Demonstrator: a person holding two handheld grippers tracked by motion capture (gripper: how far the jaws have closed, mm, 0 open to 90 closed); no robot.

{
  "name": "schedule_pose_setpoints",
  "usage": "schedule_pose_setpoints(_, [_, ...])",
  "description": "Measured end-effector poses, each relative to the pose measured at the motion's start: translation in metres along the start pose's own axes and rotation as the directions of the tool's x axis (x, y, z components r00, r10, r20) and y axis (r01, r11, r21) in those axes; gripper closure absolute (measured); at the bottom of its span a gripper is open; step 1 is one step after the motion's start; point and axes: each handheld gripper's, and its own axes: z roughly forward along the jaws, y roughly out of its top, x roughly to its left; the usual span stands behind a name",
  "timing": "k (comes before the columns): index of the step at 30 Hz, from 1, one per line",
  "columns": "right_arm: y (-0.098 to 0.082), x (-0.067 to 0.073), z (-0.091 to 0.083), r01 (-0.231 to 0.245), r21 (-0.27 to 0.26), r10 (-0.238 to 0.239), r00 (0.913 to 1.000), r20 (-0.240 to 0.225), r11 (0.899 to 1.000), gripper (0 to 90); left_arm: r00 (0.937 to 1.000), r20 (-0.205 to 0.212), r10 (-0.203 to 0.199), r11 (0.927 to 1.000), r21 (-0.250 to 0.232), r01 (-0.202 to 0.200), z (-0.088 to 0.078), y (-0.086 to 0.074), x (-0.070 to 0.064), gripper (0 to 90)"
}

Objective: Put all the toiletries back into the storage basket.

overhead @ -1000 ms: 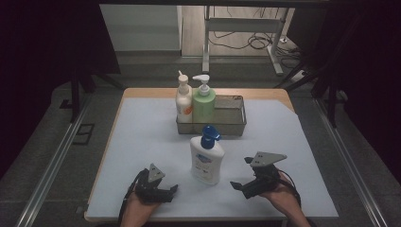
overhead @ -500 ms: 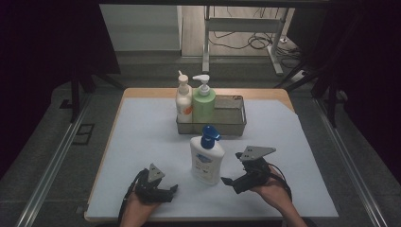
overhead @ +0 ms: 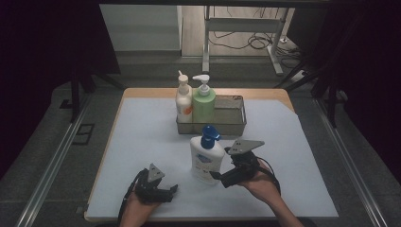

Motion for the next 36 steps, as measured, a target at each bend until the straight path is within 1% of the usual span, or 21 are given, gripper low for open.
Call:
schedule_pose_setpoints(2, [0.003, 0.001, 0.002, 0.015, 0.002, -0.015, 0.9999, 0.003, 1.0, 1.1, 1.0, 0.0, 0.0, 1.0, 0.0, 0.0, 0.0, 0.0, 0.0, 12.3])
schedule_pose_setpoints(4, [0.008, 0.003, 0.006, 0.019, -0.002, -0.019, 0.9998, -0.009, 1.0, 1.7, 1.0, 0.0, 0.0, 1.0, 0.0, 0.0, 0.0, 0.0, 0.0, 12.3])
schedule_pose_setpoints(5, [0.01, 0.004, 0.007, 0.026, 0.0, -0.026, 0.9997, -0.007, 1.0, 2.2, 1.0, 0.0, 0.0, 1.0, 0.0, 0.0, 0.0, 0.0, 0.0, 12.3])
schedule_pose_setpoints(8, [0.012, 0.005, 0.01, 0.031, 0.001, -0.031, 0.9995, -0.003, 1.0, 3.1, 1.0, 0.0, 0.0, 1.0, 0.0, 0.0, 0.0, 0.0, 0.0, 12.3])
schedule_pose_setpoints(10, [0.016, 0.006, 0.014, 0.03, -0.004, -0.03, 0.9995, -0.005, 1.0, 6.9, 1.0, 0.0, 0.0, 1.0, 0.0, 0.0, 0.0, 0.0, 0.0, 12.3])
schedule_pose_setpoints(11, [0.016, 0.006, 0.014, 0.03, -0.004, -0.03, 0.9995, -0.005, 1.0, 6.9, 1.0, 0.0, 0.0, 1.0, 0.0, 0.0, 0.0, 0.0, 0.0, 12.3])
schedule_pose_setpoints(13, [0.017, 0.006, 0.017, 0.026, -0.003, -0.026, 0.9996, -0.006, 1.0, 12.9, 1.0, 0.0, 0.0, 1.0, 0.0, 0.0, 0.0, 0.0, 0.0, 12.3])
schedule_pose_setpoints(14, [0.017, 0.006, 0.02, 0.031, 0.0, -0.031, 0.9995, -0.007, 1.0, 15.0, 1.0, -0.001, 0.0, 1.0, 0.0, 0.0, 0.0, 0.0, 0.0, 12.4])
schedule_pose_setpoints(15, [0.017, 0.006, 0.02, 0.031, 0.0, -0.031, 0.9995, -0.007, 1.0, 15.0, 1.0, -0.001, 0.0, 1.0, 0.0, 0.0, 0.0, 0.0, 0.0, 12.3])
schedule_pose_setpoints(16, [0.017, 0.006, 0.021, 0.028, 0.001, -0.028, 0.9996, -0.01, 1.0, 17.8, 1.0, 0.0, 0.0, 1.0, 0.0, 0.0, 0.0, 0.0, 0.0, 12.3])
schedule_pose_setpoints(19, [0.018, 0.007, 0.023, 0.023, -0.019, -0.023, 0.9996, -0.016, 1.0, 25.6, 1.0, 0.0, 0.0, 1.0, 0.0, 0.0, 0.0, 0.0, 0.0, 12.3])
schedule_pose_setpoints(20, [0.018, 0.007, 0.024, 0.023, -0.025, -0.023, 0.9994, -0.025, 0.999, 29.9, 1.0, 0.0, 0.0, 1.0, 0.0, 0.0, 0.0, 0.0, 0.0, 12.3])
schedule_pose_setpoints(21, [0.018, 0.007, 0.024, 0.023, -0.025, -0.023, 0.9994, -0.025, 0.999, 29.9, 1.0, 0.0, 0.0, 1.0, 0.0, 0.0, 0.0, 0.0, 0.0, 12.3])
schedule_pose_setpoints(22, [0.019, 0.008, 0.024, 0.027, -0.028, -0.028, 0.9992, -0.028, 0.999, 32.9, 1.0, 0.0, 0.002, 1.0, 0.002, -0.002, 0.0, 0.0, 0.0, 12.3])
schedule_pose_setpoints(23, [0.02, 0.009, 0.024, 0.033, -0.028, -0.034, 0.9991, -0.027, 0.999, 33.7, 1.0, 0.0, 0.0, 1.0, 0.0, 0.0, 0.0, 0.0, 0.0, 12.3])
schedule_pose_setpoints(24, [0.021, 0.011, 0.024, 0.054, -0.02, -0.054, 0.9985, -0.004, 0.998, 37.3, 1.0, 0.0, 0.001, 1.0, 0.001, -0.001, 0.0, 0.0, 0.0, 12.3])
schedule_pose_setpoints(31, [0.022, 0.012, 0.023, 0.061, -0.014, -0.061, 0.9981, 0.006, 0.998, 38.3, 1.0, 0.001, 0.002, 1.0, 0.002, -0.002, 0.0, 0.0, 0.0, 12.3])
schedule_pose_setpoints(36, [0.023, 0.012, 0.022, 0.053, -0.006, -0.053, 0.9986, 0.009, 0.999, 38.8, 1.0, 0.001, 0.001, 1.0, 0.001, -0.001, 0.0, 0.0, 0.0, 12.3])
